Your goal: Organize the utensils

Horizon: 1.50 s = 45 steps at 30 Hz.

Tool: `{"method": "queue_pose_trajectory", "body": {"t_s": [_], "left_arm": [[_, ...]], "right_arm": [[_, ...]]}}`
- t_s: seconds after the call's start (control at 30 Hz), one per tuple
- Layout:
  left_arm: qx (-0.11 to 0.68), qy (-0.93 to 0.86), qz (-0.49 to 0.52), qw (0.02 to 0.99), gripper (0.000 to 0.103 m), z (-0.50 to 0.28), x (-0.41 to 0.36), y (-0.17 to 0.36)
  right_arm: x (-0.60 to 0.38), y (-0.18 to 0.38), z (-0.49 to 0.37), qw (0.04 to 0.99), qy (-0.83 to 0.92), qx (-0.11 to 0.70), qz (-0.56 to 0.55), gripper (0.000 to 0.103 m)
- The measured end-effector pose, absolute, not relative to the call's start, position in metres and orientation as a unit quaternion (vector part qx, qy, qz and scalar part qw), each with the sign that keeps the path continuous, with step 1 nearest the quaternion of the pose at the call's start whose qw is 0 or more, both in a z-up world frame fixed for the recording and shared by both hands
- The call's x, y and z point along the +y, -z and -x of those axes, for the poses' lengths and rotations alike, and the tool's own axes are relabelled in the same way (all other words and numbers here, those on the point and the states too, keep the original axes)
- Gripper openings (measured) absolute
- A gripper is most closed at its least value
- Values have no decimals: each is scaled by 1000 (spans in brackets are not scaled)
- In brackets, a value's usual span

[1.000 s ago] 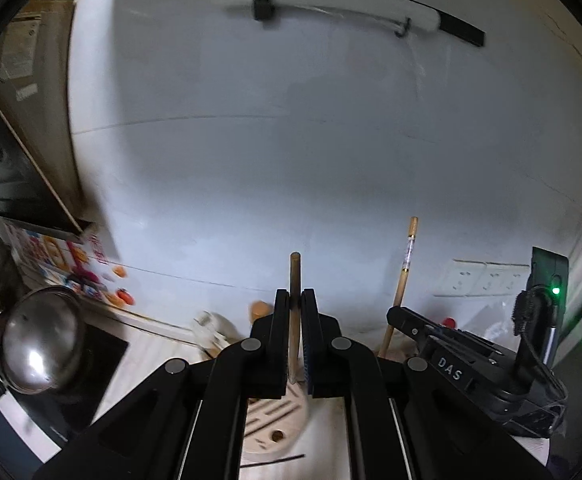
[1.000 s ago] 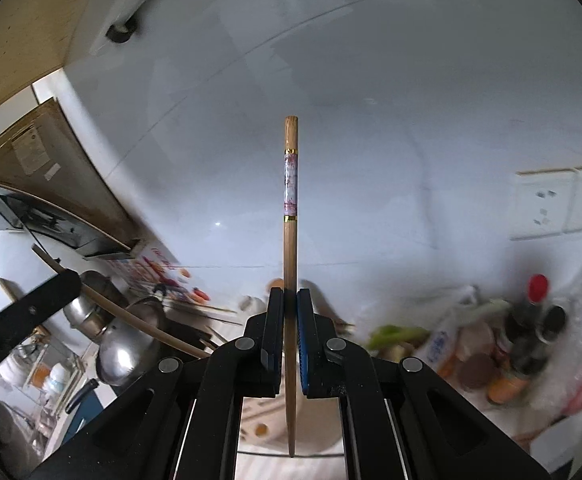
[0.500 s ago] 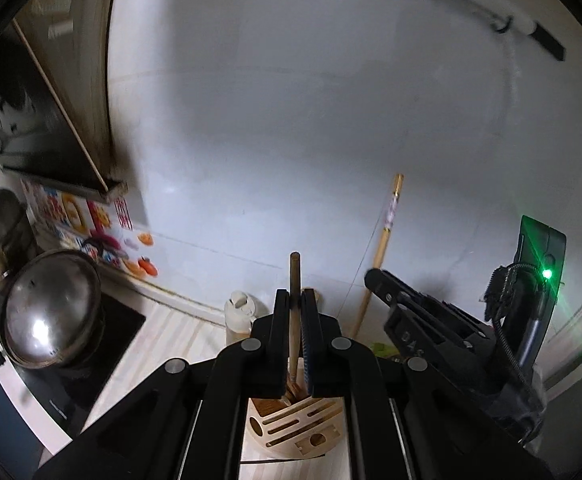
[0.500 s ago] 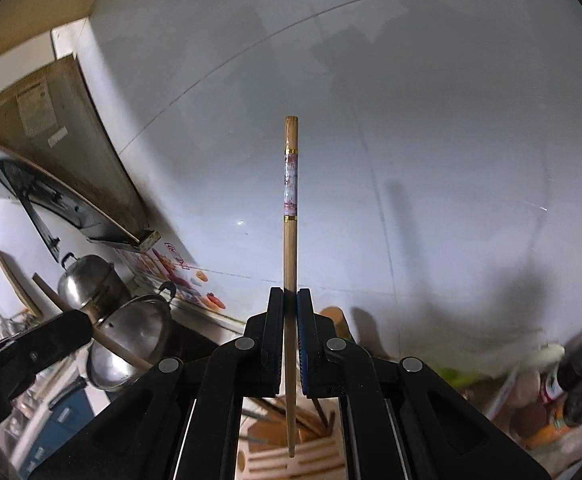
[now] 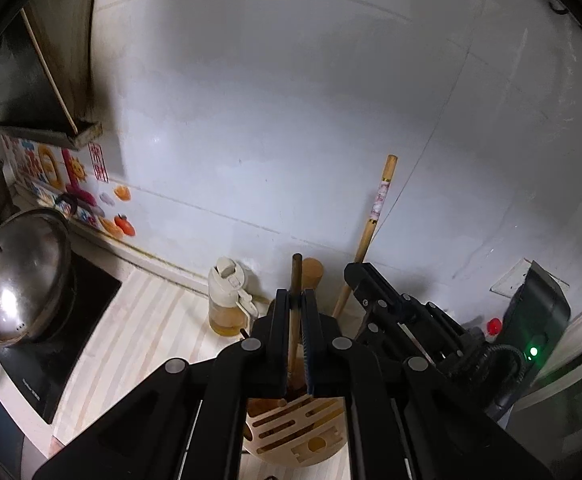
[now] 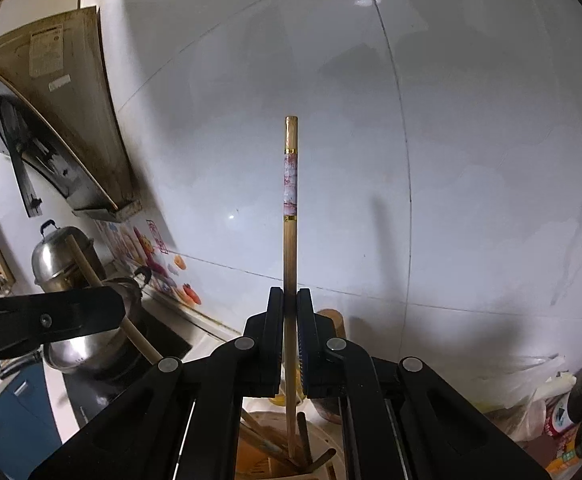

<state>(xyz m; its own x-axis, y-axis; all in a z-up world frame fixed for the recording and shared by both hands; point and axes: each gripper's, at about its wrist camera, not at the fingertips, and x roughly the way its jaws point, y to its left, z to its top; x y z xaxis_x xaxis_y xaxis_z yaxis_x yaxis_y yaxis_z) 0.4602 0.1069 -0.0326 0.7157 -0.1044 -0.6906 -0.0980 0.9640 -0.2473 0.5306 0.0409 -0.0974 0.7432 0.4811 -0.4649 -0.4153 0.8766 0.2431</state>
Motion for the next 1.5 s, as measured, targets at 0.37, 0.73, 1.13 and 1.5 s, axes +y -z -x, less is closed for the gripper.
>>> {"method": "queue_pose_trajectory", "body": {"t_s": [0.37,0.73,1.13,1.5], "left_arm": [[350,-35,126,927,71,-435,121,13],[361,-154,73,917,103,-380,121,60],[371,-170,71,910,103,-323,86,85],[333,-147,49,930,103,-221,59,47]], "right_arm": [[19,78,-506,929,-234,279,-58,44],[-28,89,-453,927,-171,334,-5,99],[-44,96,-398,922,-159,347,57,103],[-80,51,-286,939,-125,317,38,103]]}}
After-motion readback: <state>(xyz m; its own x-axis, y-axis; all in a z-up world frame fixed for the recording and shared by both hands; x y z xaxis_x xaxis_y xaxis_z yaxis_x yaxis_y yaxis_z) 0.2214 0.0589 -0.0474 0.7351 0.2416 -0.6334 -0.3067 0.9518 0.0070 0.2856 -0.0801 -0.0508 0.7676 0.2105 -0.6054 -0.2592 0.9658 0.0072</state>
